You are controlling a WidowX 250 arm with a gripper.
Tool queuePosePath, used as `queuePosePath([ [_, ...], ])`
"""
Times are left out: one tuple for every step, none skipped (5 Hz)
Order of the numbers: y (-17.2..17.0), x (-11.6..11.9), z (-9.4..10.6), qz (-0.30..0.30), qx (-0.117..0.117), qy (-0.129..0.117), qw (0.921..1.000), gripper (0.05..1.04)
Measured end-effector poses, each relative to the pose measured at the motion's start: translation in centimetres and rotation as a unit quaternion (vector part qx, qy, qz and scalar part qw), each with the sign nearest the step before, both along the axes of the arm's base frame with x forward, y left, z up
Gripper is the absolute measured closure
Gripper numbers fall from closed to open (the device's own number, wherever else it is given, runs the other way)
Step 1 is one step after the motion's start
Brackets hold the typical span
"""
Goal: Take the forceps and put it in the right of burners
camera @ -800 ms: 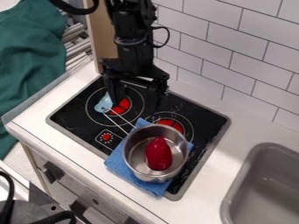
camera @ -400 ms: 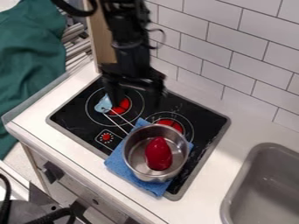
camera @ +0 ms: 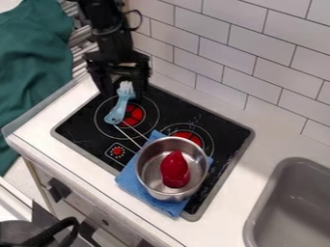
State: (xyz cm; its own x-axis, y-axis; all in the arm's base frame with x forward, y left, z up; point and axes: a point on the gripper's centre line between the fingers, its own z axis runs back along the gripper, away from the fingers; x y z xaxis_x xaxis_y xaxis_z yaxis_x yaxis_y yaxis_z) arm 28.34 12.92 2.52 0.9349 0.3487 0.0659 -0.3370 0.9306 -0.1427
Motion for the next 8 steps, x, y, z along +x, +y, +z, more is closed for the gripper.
queuePosePath([
  [1.9,0.3,-2.1,0.004,-0.003,0.015,0.9999,0.082],
  [2.3,0.7,-3.8,0.002,-0.007,0.032,0.9995,0.082],
  [2.5,0.8,-5.6,-0.001,-0.014,0.050,0.9986,0.082],
  [2.6,1.0,-6.3,0.002,-0.011,0.061,0.9981,0.082],
  [2.6,2.1,-6.6,0.002,0.007,0.059,0.9982,0.083],
  [2.5,3.2,-6.9,0.005,0.024,0.056,0.9981,0.083],
  [2.3,3.8,-7.0,0.006,0.041,0.053,0.9977,0.105],
  [2.4,4.1,-7.1,0.011,0.048,0.041,0.9979,0.205],
])
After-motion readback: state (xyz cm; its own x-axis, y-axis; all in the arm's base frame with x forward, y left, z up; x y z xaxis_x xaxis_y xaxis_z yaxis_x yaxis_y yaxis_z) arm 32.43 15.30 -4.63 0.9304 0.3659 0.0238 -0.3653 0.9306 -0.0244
